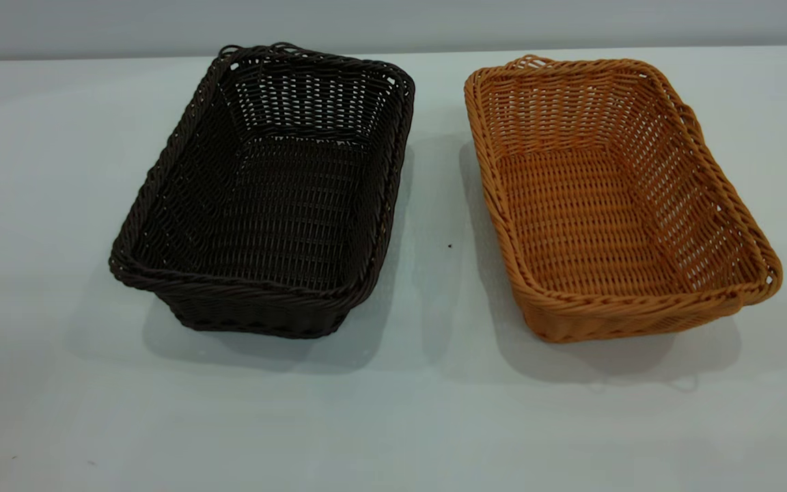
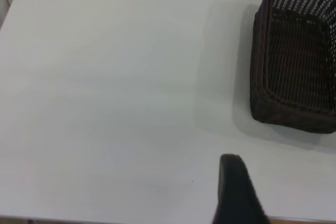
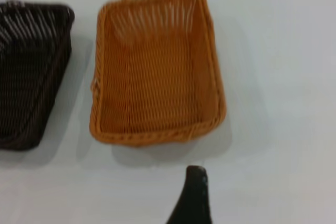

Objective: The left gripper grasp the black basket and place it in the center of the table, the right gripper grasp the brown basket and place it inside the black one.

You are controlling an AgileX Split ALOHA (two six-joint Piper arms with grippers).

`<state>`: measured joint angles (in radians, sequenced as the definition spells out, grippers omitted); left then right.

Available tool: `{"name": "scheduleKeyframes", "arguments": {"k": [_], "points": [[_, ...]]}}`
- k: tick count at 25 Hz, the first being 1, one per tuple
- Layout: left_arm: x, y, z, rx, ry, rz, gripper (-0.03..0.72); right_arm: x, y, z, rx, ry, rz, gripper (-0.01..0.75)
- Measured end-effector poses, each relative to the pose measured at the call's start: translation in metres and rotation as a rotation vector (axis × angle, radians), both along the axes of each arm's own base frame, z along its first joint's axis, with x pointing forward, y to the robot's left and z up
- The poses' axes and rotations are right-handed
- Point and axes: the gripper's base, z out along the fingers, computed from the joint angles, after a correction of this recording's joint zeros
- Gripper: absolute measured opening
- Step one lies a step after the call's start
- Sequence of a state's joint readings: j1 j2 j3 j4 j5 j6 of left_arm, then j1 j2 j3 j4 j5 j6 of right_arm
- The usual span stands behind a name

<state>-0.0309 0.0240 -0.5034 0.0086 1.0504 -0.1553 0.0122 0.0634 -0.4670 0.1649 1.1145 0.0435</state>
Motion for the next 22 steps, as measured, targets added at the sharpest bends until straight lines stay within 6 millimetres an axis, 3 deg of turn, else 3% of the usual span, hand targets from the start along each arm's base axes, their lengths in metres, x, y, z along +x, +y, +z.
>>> {"name": "scheduleKeyframes", "arguments": {"k": [5, 10, 14, 22], "points": [[0.043, -0.001, 0.008, -0.002, 0.081, 0.002, 0.408, 0.045, 0.001, 0.001, -0.005, 0.178, 0.006, 0.639], [0.098, -0.004, 0.006, 0.064, 0.164, -0.063, 0.503, 0.095, 0.008, -0.012, 0.076, 0.334, 0.035, 0.636], [0.143, -0.006, 0.001, 0.127, 0.215, -0.133, 0.574, 0.135, 0.020, -0.031, 0.236, 0.440, 0.040, 0.627], [0.227, -0.009, -0.016, 0.143, 0.258, -0.155, 0.584, 0.195, 0.044, -0.091, 0.636, 0.735, -0.031, 0.590]]}}
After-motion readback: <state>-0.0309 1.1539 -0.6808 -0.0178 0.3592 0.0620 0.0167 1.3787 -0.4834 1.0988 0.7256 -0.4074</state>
